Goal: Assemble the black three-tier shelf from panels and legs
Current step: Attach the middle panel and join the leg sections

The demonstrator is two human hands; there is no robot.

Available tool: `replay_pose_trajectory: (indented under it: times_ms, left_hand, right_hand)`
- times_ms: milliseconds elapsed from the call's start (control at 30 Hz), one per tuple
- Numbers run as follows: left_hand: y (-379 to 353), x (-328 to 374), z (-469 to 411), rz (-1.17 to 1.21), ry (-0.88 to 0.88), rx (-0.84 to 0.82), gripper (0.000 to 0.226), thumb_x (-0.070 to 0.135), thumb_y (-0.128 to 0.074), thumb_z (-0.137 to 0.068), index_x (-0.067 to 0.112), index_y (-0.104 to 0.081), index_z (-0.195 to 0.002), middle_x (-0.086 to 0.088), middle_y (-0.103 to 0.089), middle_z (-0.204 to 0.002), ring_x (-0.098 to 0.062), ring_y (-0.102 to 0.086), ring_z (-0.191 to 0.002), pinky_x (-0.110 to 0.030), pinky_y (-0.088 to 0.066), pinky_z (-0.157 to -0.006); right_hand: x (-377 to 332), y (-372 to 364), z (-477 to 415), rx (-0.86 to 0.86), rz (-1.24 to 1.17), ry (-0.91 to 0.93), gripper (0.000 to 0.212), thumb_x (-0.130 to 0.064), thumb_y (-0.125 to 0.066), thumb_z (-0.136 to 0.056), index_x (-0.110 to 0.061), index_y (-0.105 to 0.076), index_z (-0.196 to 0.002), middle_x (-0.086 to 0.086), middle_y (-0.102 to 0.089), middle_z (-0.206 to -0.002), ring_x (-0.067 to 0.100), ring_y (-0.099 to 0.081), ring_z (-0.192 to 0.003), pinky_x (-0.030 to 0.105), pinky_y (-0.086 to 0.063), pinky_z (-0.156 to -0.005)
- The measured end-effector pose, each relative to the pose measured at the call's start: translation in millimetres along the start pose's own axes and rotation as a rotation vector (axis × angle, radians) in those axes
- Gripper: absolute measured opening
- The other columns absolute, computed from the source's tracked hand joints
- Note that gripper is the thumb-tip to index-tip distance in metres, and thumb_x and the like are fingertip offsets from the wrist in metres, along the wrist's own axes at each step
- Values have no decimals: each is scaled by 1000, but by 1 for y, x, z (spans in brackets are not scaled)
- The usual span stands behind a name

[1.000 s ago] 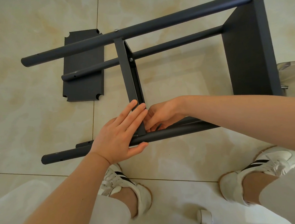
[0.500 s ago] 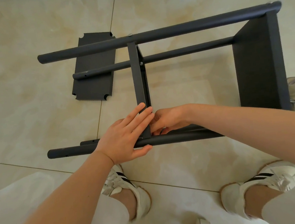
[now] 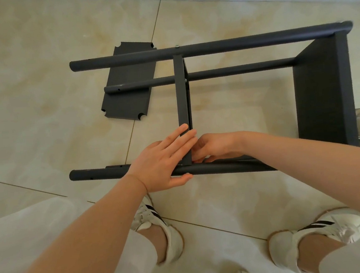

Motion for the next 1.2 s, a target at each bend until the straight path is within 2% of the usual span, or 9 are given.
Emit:
replay_pose_trajectory:
  times_ms: [267, 400, 567, 700, 767, 900, 967, 1100, 1200]
  left_hand:
    - [0, 5, 1, 15, 52, 14, 84, 63, -39, -95, 16, -14, -160, 2, -3, -169, -16, -1, -156, -33, -49, -102]
    - [-1, 28, 1, 130, 220, 59, 85, 56, -43, -92, 14, -17, -161, 3, -1, -170, -11, 3, -156, -33, -36, -115]
    - [3, 52, -6, 383, 484, 111, 68, 36, -51, -98, 18, -27, -159, 12, -2, -168, 2, 9, -152, -32, -27, -122]
    - [8, 65, -3, 607, 632, 209, 44, 15, -54, -100, 17, -54, -144, 16, -21, -165, 4, -6, -151, -22, -28, -115]
    - [10, 70, 4, 729, 747, 308, 40, 7, -54, -99, 16, -62, -137, 16, -39, -156, 4, -29, -143, -18, -28, -114]
    - [18, 73, 27, 852, 1063, 584, 29, 2, -57, -94, 26, -73, -99, 12, -72, -101, 8, -62, -88, -15, -51, -86]
    - [16, 72, 36, 974, 1215, 694, 31, 2, -59, -92, 27, -71, -80, 9, -74, -79, -4, -68, -79, -19, -54, -75]
    - [7, 67, 48, 1245, 1563, 810, 12, 15, -66, -94, 14, -71, -83, 5, -73, -65, -14, -75, -73, -28, -59, -73]
    - [-5, 66, 53, 1627, 1735, 758, 24, 31, -71, -93, 8, -66, -98, -7, -73, -86, -22, -75, -83, -32, -59, -76]
  right_hand:
    - [-5, 1, 15, 29, -27, -55, 21, -21, -62, -93, -6, -71, -105, 11, -74, -105, 21, -71, -100, 35, -52, -96]
    - [-12, 3, 32, 7, 12, -84, 18, -26, -65, -94, -15, -75, -103, 1, -76, -103, 13, -72, -93, 20, -55, -74]
    - [-18, -4, 50, 80, 170, -46, 16, -24, -63, -94, -23, -74, -106, -13, -74, -106, 5, -67, -101, 20, -51, -87]
    - [-25, -17, 60, 140, 424, 2, 13, -21, -64, -91, -24, -73, -100, -8, -73, -102, 6, -64, -100, 22, -47, -92]
    - [-28, -24, 62, 139, 581, -10, 20, -16, -64, -90, -17, -71, -109, 3, -72, -105, 17, -65, -101, 32, -50, -93]
    - [-32, -35, 64, 183, 823, -18, 40, -8, -60, -90, -11, -58, -130, 9, -65, -123, 26, -61, -109, 37, -49, -96]
    - [-32, -39, 66, 194, 883, -19, 37, -7, -57, -90, -11, -59, -127, 10, -64, -121, 24, -58, -103, 30, -46, -86]
    - [-32, -42, 70, 218, 939, -17, 34, -7, -52, -93, -12, -57, -126, 11, -63, -118, 24, -55, -98, 27, -39, -77]
    - [-31, -45, 71, 245, 987, -25, 31, -4, -46, -93, -11, -58, -121, 12, -63, -110, 24, -51, -89, 29, -37, -73]
Point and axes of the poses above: each hand's wrist, its own z-axis away from the middle knuckle, its own y-axis out of the back of the hand, x = y × z, the point moved 3 cm from there along -z, towards the middle knuckle
